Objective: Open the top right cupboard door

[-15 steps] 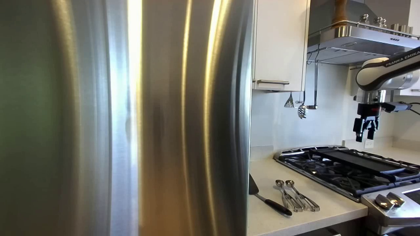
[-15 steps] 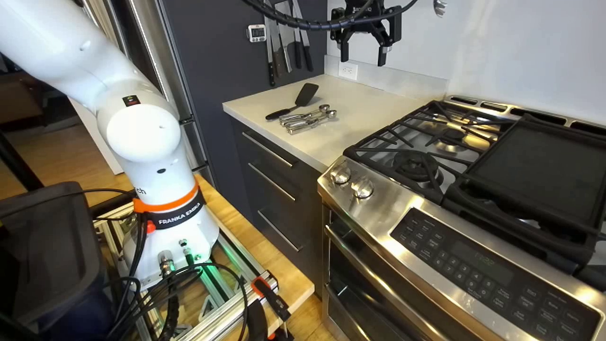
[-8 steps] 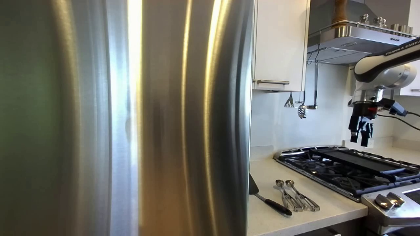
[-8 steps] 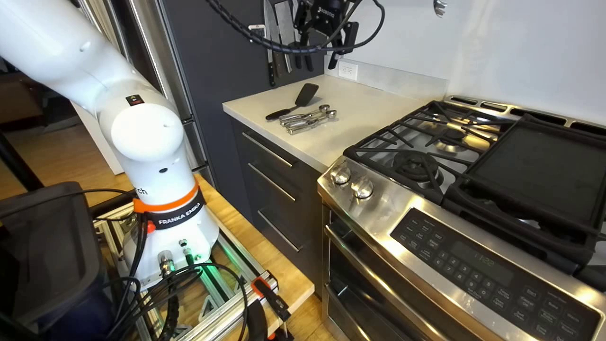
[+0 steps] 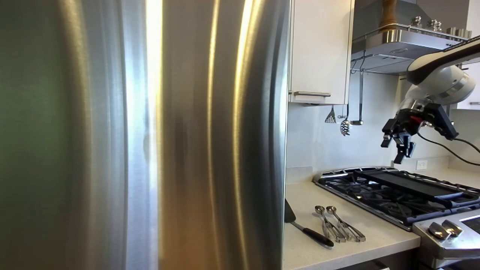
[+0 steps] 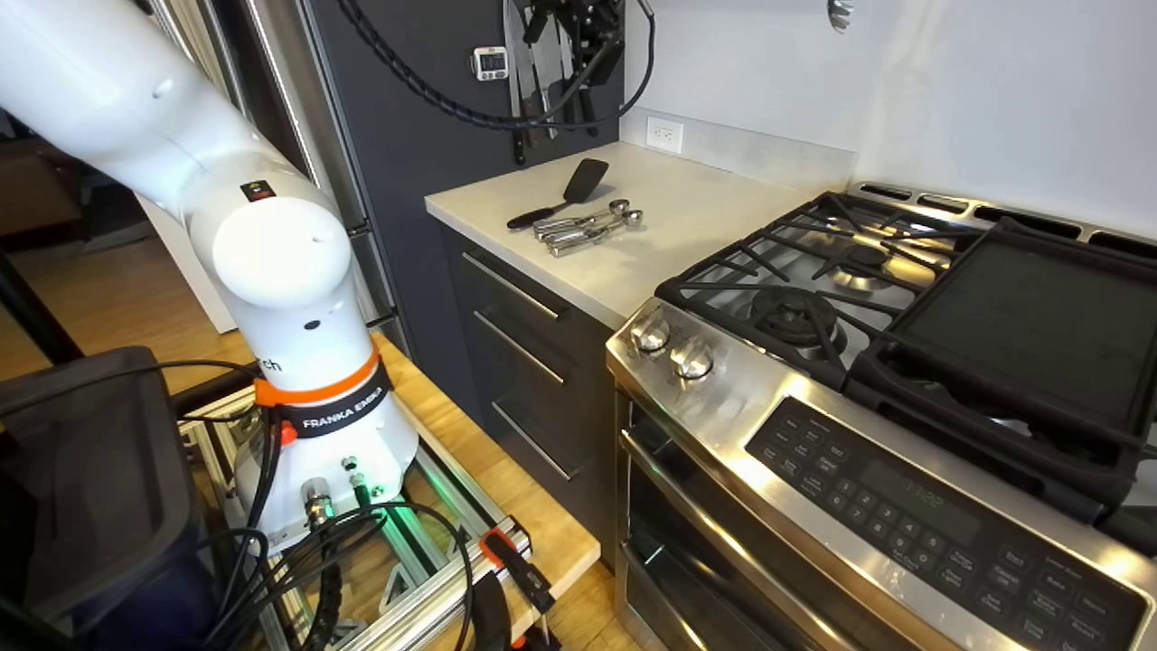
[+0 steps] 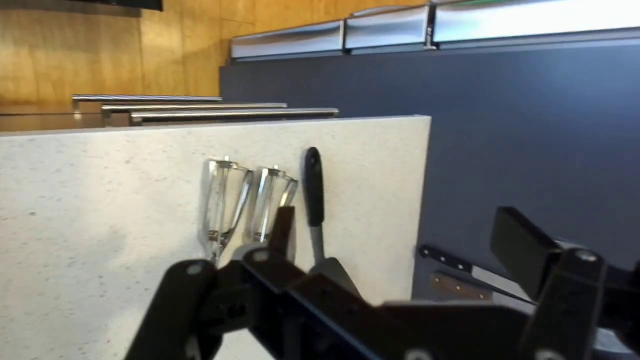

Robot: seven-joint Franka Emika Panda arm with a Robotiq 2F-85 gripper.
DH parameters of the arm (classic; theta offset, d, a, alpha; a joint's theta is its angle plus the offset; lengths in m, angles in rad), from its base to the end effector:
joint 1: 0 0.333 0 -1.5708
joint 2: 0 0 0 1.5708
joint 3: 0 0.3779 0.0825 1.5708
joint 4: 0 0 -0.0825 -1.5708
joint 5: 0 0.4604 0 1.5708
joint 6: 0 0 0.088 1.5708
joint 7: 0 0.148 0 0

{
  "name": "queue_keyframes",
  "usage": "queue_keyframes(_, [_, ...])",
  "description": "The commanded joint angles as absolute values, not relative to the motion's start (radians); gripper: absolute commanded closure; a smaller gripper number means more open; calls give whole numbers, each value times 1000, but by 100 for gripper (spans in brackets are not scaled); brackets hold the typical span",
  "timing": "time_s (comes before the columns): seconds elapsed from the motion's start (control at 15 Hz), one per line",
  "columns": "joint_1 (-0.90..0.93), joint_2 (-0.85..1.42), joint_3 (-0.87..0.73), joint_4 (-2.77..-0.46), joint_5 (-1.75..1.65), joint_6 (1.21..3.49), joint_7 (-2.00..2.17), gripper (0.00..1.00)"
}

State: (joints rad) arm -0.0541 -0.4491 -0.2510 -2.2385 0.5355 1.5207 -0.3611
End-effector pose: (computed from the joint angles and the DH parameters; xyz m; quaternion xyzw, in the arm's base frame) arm 0.4287 -0.0666 0.5466 -0.9392 -0.0210 0.0299 0.3415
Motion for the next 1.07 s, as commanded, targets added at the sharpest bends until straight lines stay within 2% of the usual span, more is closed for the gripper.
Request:
queue_keyframes(0.0, [-64,-441,-243,-2258,726,1537,-296,0])
queue_keyframes(0.27, [-84,-436,-241,-2271,937,1520,-259,0])
queue_keyframes(1.0, [-106,-425,-208,-2244,874,1519,-287,0])
